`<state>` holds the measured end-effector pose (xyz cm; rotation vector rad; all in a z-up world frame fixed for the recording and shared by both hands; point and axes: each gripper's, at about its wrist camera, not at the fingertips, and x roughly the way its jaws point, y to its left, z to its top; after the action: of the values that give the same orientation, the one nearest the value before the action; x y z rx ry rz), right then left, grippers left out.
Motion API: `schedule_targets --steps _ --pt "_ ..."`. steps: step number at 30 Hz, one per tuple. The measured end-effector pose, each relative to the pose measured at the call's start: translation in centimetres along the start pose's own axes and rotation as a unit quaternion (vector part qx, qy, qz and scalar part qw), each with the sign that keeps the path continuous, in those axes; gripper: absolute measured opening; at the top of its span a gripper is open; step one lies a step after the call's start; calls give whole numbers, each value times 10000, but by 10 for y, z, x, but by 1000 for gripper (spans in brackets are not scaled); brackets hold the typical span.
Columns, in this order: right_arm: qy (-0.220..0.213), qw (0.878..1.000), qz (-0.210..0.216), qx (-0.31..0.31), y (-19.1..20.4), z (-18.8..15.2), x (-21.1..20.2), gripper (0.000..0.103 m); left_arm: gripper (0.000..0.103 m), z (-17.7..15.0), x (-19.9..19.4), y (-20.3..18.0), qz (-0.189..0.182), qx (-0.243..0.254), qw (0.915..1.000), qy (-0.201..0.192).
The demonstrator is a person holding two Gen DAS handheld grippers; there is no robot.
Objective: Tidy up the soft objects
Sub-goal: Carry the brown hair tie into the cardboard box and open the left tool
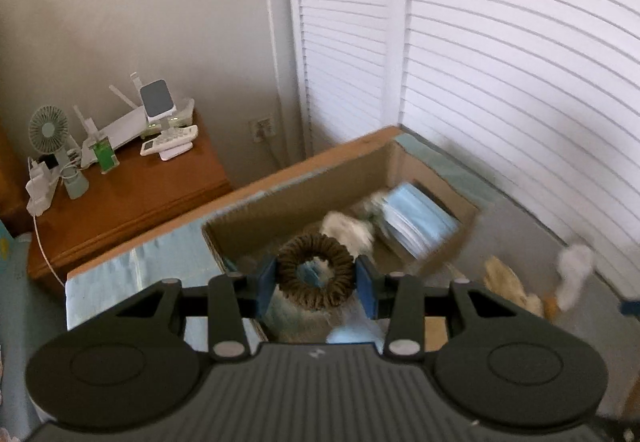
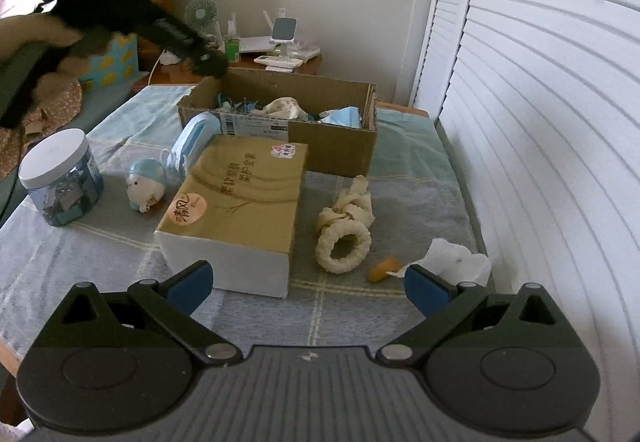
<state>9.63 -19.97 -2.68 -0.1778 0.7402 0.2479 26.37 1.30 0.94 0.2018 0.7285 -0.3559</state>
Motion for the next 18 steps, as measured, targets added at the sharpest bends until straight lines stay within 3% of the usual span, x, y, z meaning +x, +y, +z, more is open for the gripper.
schedule_targets --steps 5,6,7,9,18 --pt "5 10000 -79 60 -7 0 1 103 45 15 32 15 198 -136 9997 107" --pt "6 9999 -89 62 -8 0 1 103 54 16 36 18 259 -167 9995 87" --pt "9 9999 -92 73 -9 1 2 103 71 18 38 20 313 -214 9992 89" --pt "9 9999 -89 102 -11 0 2 103 84 19 37 23 437 -353 9984 2" --pt "12 9999 -63 141 -12 -3 1 103 91 11 3 14 406 -300 9986 -158"
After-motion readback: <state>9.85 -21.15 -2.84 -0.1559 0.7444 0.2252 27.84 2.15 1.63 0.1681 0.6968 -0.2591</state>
